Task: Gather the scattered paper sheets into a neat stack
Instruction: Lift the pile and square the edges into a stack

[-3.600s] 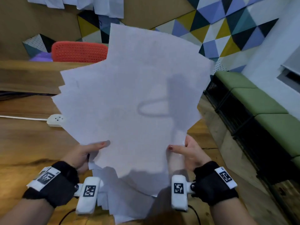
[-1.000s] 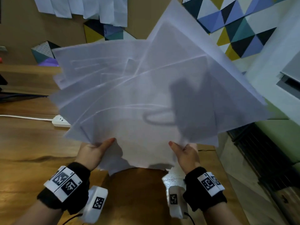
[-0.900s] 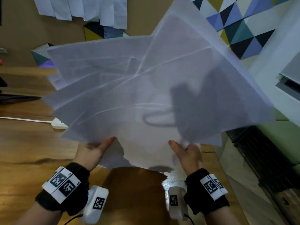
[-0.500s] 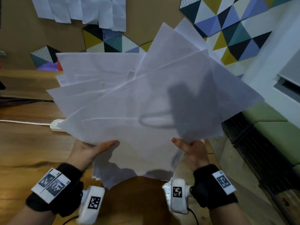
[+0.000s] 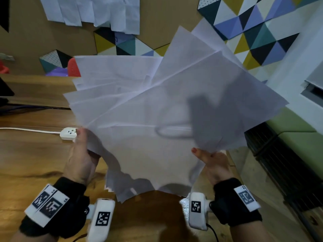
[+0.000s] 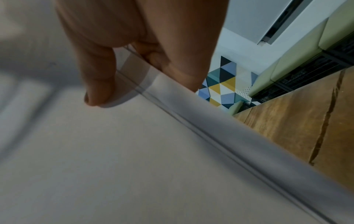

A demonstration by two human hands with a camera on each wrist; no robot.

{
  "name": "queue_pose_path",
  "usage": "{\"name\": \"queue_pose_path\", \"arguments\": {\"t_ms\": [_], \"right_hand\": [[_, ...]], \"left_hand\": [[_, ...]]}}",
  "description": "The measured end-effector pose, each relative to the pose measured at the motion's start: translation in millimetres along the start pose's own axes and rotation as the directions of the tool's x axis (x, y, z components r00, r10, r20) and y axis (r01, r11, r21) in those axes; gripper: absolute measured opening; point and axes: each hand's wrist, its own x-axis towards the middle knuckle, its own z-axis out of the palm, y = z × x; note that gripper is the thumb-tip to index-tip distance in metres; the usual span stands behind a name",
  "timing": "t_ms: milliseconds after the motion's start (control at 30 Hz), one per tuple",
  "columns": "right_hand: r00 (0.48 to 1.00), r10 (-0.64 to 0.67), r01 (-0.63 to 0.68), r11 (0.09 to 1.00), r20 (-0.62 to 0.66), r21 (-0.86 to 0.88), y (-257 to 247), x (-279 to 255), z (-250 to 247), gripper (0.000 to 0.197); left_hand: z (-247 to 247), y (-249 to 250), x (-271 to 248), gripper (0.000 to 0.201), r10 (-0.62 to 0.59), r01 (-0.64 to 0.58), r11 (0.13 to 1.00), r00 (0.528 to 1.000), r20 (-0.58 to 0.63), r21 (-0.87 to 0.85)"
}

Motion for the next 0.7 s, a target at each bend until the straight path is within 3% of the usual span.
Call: {"name": "queue_pose_path", "arguments": {"t_ms": [67, 133, 167, 233, 300, 367, 467, 567, 633, 700], "right_hand": [[0.999, 0.045, -0.045, 0.999, 0.023, 0.014, 2.8, -0.5, -1.8, 0.034], [0.989, 0.125, -0.123, 0.992, 0.081, -0.025, 6.9, -1.7, -3.0, 0.056], [0.984, 0.145, -0.141, 0.989, 0.105, -0.052, 9.0, -2.1, -3.5, 0.057], [0.977, 0.177, -0.165, 0.981, 0.121, -0.104, 8.8, -4.0, -3.6, 0.045], [0.976, 0.190, -0.174, 0.974, 0.104, -0.143, 6.0, -4.6, -3.9, 0.023], [0.980, 0.188, -0.177, 0.971, 0.062, -0.160, 5.5, -3.0, -5.5, 0.010], [0.982, 0.169, -0.155, 0.974, 0.079, -0.163, 3.1, -3.9, -5.2, 0.008], [0.981, 0.177, -0.165, 0.976, 0.079, -0.144, 5.9, -1.9, -5.5, 0.009], [0.974, 0.199, -0.185, 0.975, 0.111, -0.123, 6.5, -1.0, -3.2, 0.012], [0.972, 0.191, -0.175, 0.977, 0.137, -0.120, 5.7, -3.5, 1.3, 0.027]], "left_hand": [[-2.1, -6.0, -5.8, 0.077, -0.033, 0.035, 0.998, 0.999, -0.024, 0.060], [-4.2, -18.9, -13.8, 0.086, -0.027, 0.025, 0.978, 1.000, 0.007, 0.205], [-4.7, -25.1, -19.0, 0.090, -0.032, 0.022, 0.956, 0.999, 0.032, 0.292], [-11.0, -39.7, -26.0, 0.093, -0.056, 0.039, 0.913, 0.998, 0.031, 0.405], [-15.3, -49.6, -31.6, 0.073, -0.055, 0.035, 0.916, 0.998, 0.039, 0.400], [-28.1, -55.8, -34.1, 0.073, -0.046, -0.006, 0.890, 0.994, 0.103, 0.457], [-47.2, -41.4, -20.4, 0.083, 0.014, -0.059, 0.944, 0.990, 0.141, 0.325], [-38.9, -8.5, -8.6, 0.064, 0.062, -0.097, 0.984, 0.974, 0.218, 0.150], [-15.7, 7.7, -11.0, 0.059, 0.016, -0.076, 0.980, 0.950, 0.312, 0.182], [1.3, 11.0, -13.6, 0.068, -0.037, -0.059, 0.964, 0.937, 0.347, 0.261]]}}
